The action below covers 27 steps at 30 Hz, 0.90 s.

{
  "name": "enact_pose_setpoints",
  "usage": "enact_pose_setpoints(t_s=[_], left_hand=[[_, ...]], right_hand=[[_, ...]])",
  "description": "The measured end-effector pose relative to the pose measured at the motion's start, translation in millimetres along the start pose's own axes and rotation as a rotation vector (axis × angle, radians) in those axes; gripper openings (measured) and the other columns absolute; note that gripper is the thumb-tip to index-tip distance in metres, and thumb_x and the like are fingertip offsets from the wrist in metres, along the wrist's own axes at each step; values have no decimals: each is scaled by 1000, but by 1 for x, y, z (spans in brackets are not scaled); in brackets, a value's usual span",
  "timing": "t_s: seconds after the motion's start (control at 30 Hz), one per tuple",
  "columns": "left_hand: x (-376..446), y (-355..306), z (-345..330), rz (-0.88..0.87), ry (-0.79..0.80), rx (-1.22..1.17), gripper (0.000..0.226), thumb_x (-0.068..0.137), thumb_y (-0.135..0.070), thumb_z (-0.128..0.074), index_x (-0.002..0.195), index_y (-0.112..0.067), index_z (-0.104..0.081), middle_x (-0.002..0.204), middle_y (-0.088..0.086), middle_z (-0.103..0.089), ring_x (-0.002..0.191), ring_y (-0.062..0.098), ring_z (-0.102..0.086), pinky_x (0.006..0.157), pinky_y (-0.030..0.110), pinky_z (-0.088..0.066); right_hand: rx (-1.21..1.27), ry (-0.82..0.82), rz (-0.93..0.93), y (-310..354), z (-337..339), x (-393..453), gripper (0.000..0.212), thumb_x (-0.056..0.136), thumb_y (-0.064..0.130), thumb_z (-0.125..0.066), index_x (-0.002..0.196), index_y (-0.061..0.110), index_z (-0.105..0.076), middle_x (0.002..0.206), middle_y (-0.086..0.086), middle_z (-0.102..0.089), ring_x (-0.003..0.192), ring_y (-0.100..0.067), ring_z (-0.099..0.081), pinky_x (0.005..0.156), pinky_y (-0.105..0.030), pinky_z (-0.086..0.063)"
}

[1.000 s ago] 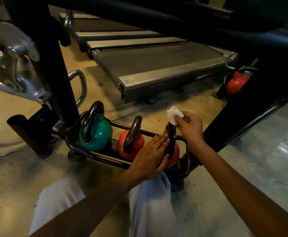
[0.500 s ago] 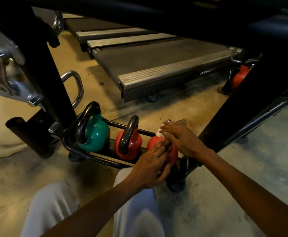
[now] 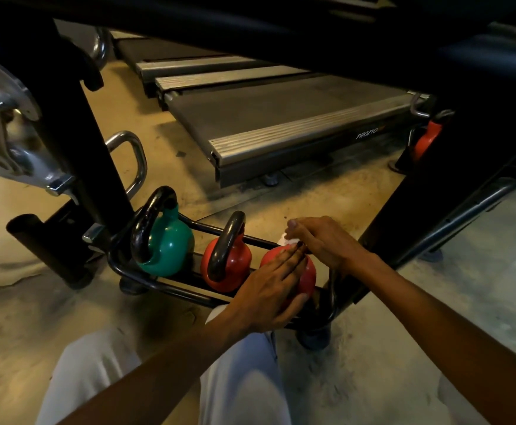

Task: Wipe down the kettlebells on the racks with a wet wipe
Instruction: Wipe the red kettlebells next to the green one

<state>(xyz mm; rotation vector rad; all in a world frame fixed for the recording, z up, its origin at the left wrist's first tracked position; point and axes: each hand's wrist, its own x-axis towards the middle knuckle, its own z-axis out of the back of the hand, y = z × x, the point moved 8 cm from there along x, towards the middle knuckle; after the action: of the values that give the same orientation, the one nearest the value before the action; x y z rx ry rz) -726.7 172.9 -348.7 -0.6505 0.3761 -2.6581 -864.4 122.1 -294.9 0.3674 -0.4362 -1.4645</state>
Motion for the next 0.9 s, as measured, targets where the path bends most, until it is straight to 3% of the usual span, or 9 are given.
enact_pose_setpoints(t_s=[0.13,0.3,0.4,0.53,0.7,0.9], left_hand=[[-1,-1,1,35,-32,-59,71,108,-48,-46,163,-8,-29,173,11,-19,163,19,-8,131,39,-20],[0,2,-2,52,-9,-55,74,107,-51,-48,165,-10,-27,174,10,-17,162,18,-8,129,43,-25],[0,0,1,44,-20,-51,73,106,-49,-50,163,-8,-31,172,11,-23,162,19,-11,130,43,-24],[1,-2,4,49,-34,-60,71,105,-48,-53,161,-6,-35,171,12,-27,162,21,-13,128,44,-27],[0,-4,4,52,-39,-37,71,104,-48,-55,160,-7,-38,171,12,-27,162,22,-13,129,41,-26],[0,-2,2,50,-28,-6,73,106,-50,-53,162,-8,-33,172,11,-22,162,21,-11,130,34,-19]], right_hand=[[-38,-23,-60,2,0,1,72,105,70,-21,117,21,-74,110,4,-74,97,-12,-67,93,-45,-53],[173,-34,-143,-9,-2,5,82,102,76,-22,106,20,-82,118,4,-77,106,-9,-70,102,-44,-53],[84,-31,-166,-11,-3,12,86,100,79,-17,105,22,-81,112,2,-78,101,-10,-70,101,-45,-52],[37,39,-147,-7,-3,28,92,97,83,-17,88,19,-82,94,0,-79,84,-10,-72,94,-42,-55],[-131,158,-188,-11,-11,49,96,100,78,-12,92,14,-83,94,-2,-78,84,-15,-68,88,-36,-47],[-202,396,-220,-6,-22,64,104,92,87,-7,75,15,-80,78,2,-77,77,-14,-71,87,-37,-49]])
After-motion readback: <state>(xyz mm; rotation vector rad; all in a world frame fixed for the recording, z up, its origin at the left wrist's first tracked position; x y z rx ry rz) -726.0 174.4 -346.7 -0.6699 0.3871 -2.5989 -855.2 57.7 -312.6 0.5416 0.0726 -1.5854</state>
